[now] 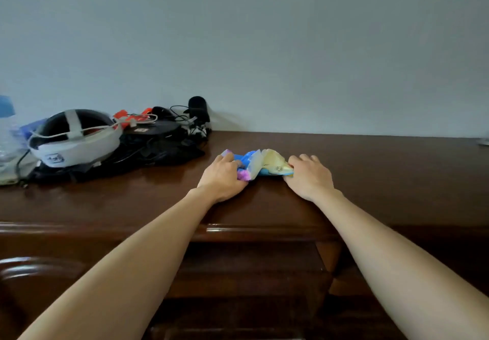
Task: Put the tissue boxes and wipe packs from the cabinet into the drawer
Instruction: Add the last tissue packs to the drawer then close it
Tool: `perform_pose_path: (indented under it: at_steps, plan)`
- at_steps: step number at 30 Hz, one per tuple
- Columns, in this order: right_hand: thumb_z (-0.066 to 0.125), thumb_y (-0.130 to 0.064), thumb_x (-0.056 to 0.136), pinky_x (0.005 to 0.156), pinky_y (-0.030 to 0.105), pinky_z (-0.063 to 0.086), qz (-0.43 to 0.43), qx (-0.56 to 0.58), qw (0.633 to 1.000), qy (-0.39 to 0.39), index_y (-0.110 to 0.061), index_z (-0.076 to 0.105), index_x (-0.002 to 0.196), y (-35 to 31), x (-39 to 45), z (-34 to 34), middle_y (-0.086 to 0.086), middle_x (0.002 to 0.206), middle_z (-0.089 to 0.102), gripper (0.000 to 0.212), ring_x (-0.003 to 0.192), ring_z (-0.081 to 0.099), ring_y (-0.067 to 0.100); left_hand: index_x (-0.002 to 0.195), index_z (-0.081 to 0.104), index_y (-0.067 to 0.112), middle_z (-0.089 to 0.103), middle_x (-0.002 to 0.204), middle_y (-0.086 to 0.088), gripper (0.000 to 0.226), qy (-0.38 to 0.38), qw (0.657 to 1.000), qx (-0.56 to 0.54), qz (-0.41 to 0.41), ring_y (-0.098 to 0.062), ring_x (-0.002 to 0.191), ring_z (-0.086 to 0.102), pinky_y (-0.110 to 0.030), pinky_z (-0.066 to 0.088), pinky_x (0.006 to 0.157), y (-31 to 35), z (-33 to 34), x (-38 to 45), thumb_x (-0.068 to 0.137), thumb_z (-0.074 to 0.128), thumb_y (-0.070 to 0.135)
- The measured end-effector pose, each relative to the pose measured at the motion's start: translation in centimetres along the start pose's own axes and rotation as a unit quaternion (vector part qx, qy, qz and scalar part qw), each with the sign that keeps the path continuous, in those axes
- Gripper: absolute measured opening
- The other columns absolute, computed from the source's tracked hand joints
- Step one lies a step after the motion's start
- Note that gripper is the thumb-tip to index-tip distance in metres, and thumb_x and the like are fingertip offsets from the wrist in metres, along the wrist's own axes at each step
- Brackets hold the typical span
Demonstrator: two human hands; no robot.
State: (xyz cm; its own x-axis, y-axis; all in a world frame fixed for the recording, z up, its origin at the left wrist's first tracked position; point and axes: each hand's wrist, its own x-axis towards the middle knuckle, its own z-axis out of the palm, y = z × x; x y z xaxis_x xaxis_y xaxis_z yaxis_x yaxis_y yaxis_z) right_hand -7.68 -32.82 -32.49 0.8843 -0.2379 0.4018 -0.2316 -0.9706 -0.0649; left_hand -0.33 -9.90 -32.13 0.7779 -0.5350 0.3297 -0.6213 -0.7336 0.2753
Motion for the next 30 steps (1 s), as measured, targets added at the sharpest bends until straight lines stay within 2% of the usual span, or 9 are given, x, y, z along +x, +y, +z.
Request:
perform_pose_path:
  at_steps: [4,10,15,18,21,23,26,28,30]
  plan:
    - [0.064,-0.046,0.091,0.066,0.034,0.038,-0.026,-0.008,0.999,0.034,-0.023,0.059,0.115,-1.8,-7.3,-3.3,0.0,0.11,0.06,0.033,0.106,0.052,0.025,0.124,0.065,0.017,0.051,0.13,-0.008,0.038,0.001,1.0,-0.01,0.008,-0.03,0.125,0.046,-0.042,0.046,0.1,2.1,-2.2,-7.6,0.093,0.056,0.036]
    - [0.07,-0.031,0.081,0.06,0.033,0.045,-0.078,0.125,0.97,0.192,-0.022,0.057,0.125,-3.1,-21.9,-3.2,-0.001,0.107,0.058,0.047,0.099,0.053,0.023,0.133,0.057,0.017,0.059,0.125,-0.006,0.052,0.203,0.972,-0.097,0.066,-0.024,0.119,0.05,-0.033,0.048,0.086,3.6,-0.5,-23.1,0.082,0.069,0.019]
    - [0.066,-0.044,0.082,0.071,0.023,0.05,0.043,0.413,0.908,-0.046,-0.034,0.059,0.111,-4.3,-32.6,2.6,-0.017,0.1,0.069,0.031,0.093,0.065,0.004,0.113,0.058,0.021,0.063,0.107,0.001,0.022,0.182,0.949,-0.244,-0.08,-0.017,0.092,0.062,-0.034,0.05,0.073,3.6,6.5,-33.0,0.092,0.065,0.025]
    - [0.075,-0.038,0.08,0.075,0.018,0.05,0.195,0.528,0.807,-0.178,-0.033,0.066,0.107,-4.9,-36.4,7.3,-0.009,0.102,0.075,0.029,0.097,0.07,0.006,0.114,0.063,0.014,0.057,0.116,-0.003,0.023,0.115,0.879,-0.375,-0.27,-0.019,0.108,0.06,-0.032,0.047,0.09,2.3,10.8,-35.6,0.094,0.068,0.024]
    - [0.072,-0.05,0.081,0.069,0.023,0.05,0.283,0.495,0.782,-0.251,-0.032,0.058,0.103,-5.9,-39.3,11.1,-0.004,0.105,0.067,0.032,0.09,0.065,0.004,0.117,0.062,0.007,0.057,0.123,-0.01,0.029,0.02,0.812,-0.441,-0.382,-0.026,0.114,0.06,-0.045,0.05,0.099,1.5,14.3,-37.7,0.094,0.069,0.024]
    - [0.067,-0.061,0.084,0.069,0.025,0.048,0.282,0.484,0.772,-0.299,-0.037,0.058,0.113,-7.6,-40.5,12.7,-0.01,0.102,0.065,0.039,0.091,0.062,0.002,0.118,0.058,0.001,0.062,0.121,-0.019,0.035,-0.032,0.719,-0.555,-0.416,-0.029,0.106,0.065,-0.044,0.054,0.093,2.2,15.9,-38.8,0.093,0.068,0.025]
    - [0.064,-0.067,0.088,0.08,0.025,0.06,0.207,0.599,0.7,-0.328,-0.061,0.057,0.119,-10.5,-41.8,14.1,-0.022,0.115,0.071,0.032,0.105,0.067,-0.002,0.141,0.053,0.012,0.061,0.14,-0.008,0.058,-0.147,0.674,-0.643,-0.333,-0.022,0.129,0.058,-0.039,0.047,0.108,2.7,17.9,-40.2,0.098,0.057,0.05]
    - [0.067,-0.069,0.087,0.086,0.032,0.061,0.196,0.626,0.673,-0.342,-0.06,0.057,0.12,-11.2,-42.1,14.6,-0.017,0.119,0.072,0.035,0.109,0.07,0.005,0.138,0.059,0.017,0.066,0.134,-0.009,0.056,-0.168,0.649,-0.664,-0.332,-0.017,0.116,0.066,-0.026,0.056,0.088,1.7,18.8,-40.7,0.1,0.046,0.056]
    - [0.07,-0.067,0.086,0.081,0.029,0.062,0.201,0.626,0.664,-0.356,-0.059,0.06,0.114,-10.8,-42.4,14.8,-0.012,0.112,0.075,0.03,0.102,0.073,0.01,0.125,0.066,0.016,0.066,0.127,-0.022,0.033,-0.155,0.678,-0.62,-0.363,-0.017,0.094,0.068,-0.021,0.054,0.063,0.1,19.7,-40.9,0.101,0.053,0.036]
